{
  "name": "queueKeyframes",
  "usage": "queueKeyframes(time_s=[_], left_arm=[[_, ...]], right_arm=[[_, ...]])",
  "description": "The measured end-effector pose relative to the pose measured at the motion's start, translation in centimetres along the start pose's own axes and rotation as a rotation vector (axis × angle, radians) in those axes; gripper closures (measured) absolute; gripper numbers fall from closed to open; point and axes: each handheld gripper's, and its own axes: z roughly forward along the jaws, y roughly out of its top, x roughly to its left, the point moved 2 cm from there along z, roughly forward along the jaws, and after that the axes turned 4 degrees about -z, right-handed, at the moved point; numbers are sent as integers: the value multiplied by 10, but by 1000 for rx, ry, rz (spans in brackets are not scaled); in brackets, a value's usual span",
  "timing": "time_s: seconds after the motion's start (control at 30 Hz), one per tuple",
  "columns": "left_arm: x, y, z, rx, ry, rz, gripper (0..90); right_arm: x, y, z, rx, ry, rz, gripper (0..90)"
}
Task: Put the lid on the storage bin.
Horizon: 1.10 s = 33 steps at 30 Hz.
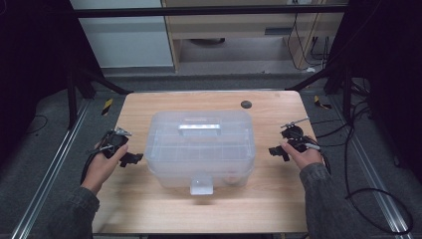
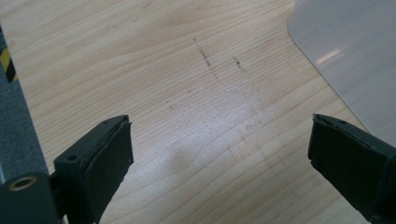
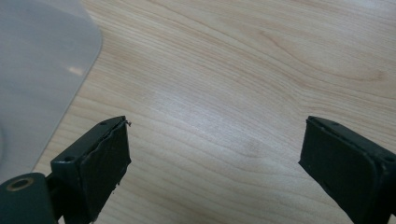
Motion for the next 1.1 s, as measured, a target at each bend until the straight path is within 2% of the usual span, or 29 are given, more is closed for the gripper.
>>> queueKeyframes(time_s=[0.2,0.33,0.43,0.57,0.9,1.1], left_arm=[[4,0,12,28,15,-19,58],[10,0,22,22,19,-45,57],[12,-1,29,4,14,-69,57],[12,-2,37,2,18,-70,48],[17,-6,49,-27,12,-110,43],[20,-10,54,-76,5,-148,21]], right_arm=[[-7,-1,9,13,-5,9,86],[-13,-2,16,-2,-16,31,94],[-18,-4,22,-15,-35,46,101],[-22,-5,29,-23,-41,61,100],[-27,-5,39,-63,-66,82,91],[-26,-5,45,-78,-67,92,90]])
